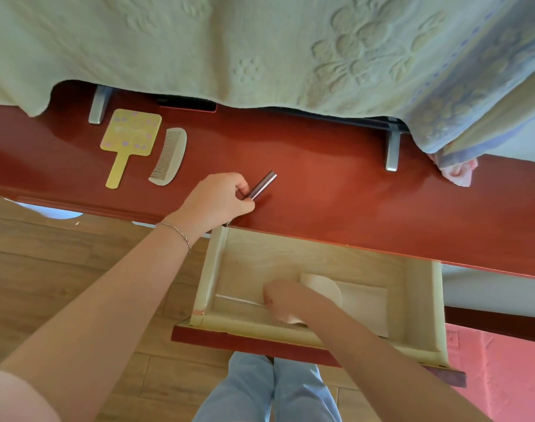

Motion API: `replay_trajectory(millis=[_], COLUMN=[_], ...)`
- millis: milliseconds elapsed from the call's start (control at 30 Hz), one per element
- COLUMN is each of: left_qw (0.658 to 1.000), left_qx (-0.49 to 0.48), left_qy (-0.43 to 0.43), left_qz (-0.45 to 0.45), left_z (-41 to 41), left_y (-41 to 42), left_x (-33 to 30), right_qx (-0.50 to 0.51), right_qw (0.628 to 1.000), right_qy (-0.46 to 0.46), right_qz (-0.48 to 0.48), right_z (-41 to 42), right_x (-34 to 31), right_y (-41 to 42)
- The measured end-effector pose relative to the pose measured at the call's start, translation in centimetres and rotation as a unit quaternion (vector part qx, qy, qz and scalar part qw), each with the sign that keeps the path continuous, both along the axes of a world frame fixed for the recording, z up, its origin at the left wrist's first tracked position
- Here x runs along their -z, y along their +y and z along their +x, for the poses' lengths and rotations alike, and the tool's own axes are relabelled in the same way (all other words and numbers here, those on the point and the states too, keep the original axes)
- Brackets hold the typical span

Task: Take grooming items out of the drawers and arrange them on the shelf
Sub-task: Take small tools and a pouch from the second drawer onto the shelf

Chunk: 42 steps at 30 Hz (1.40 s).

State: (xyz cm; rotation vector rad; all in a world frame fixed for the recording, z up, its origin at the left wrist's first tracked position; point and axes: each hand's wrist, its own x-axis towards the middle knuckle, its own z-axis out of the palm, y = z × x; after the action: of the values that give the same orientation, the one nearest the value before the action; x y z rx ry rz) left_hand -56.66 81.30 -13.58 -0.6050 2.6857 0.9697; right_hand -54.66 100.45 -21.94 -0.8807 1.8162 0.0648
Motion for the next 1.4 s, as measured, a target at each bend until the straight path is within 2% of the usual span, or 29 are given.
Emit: replay_trajectory(millis=[100, 233, 333, 400, 567, 767, 967, 1167, 1267, 1333, 1400], left_qw=[0.999, 0.997, 0.994, 0.991, 0.987, 0.982, 0.979, 0.978, 0.969, 0.962, 0.959], left_qx=[-0.028, -0.069, -0.104, -0.129, -0.151, -0.173, -0.184, -0.17, -0.127, -0.061, 0.023], left_qy=[0.014, 0.015, 0.007, 0.0, -0.011, 0.006, 0.029, 0.04, 0.13, 0.224, 0.265], left_qz=[-0.012, -0.029, -0.039, -0.046, -0.053, -0.072, -0.082, -0.112, -0.168, -0.145, -0.093], left_z=[-1.2, -2.5, -3.3, -3.7, -4.4, -4.9, -4.6, -4.1, -3.2, -2.1, -0.4], left_y=[-0.9, -2.5, -3.9, -4.6, -5.2, -5.3, -4.9, -4.5, -2.9, -0.2, 3.5], left_x=[0.0, 0.4, 1.0, 1.3, 1.6, 2.3, 2.9, 2.7, 1.3, 0.3, -0.1], right_qx=[0.068, 0.125, 0.231, 0.313, 0.37, 0.361, 0.283, 0.3, 0.343, 0.365, 0.37], right_qw=[0.992, 0.97, 0.941, 0.916, 0.901, 0.899, 0.92, 0.913, 0.884, 0.87, 0.879], right_qy=[0.009, 0.079, 0.142, 0.148, 0.13, 0.142, 0.174, 0.166, 0.147, 0.115, 0.038], right_qz=[-0.104, -0.191, -0.203, -0.201, -0.186, -0.204, -0.209, -0.22, -0.283, -0.31, -0.298], right_z=[-2.1, -6.0, -9.4, -11.2, -12.1, -11.4, -9.9, -9.8, -9.8, -10.0, -9.8], right_x=[-5.2, -9.8, -10.6, -10.2, -8.2, -7.3, -7.0, -7.8, -9.0, -9.8, -10.4], right_y=[-0.5, -1.3, -2.4, -3.7, -8.7, -12.2, -12.6, -11.7, -8.1, -4.1, 0.6])
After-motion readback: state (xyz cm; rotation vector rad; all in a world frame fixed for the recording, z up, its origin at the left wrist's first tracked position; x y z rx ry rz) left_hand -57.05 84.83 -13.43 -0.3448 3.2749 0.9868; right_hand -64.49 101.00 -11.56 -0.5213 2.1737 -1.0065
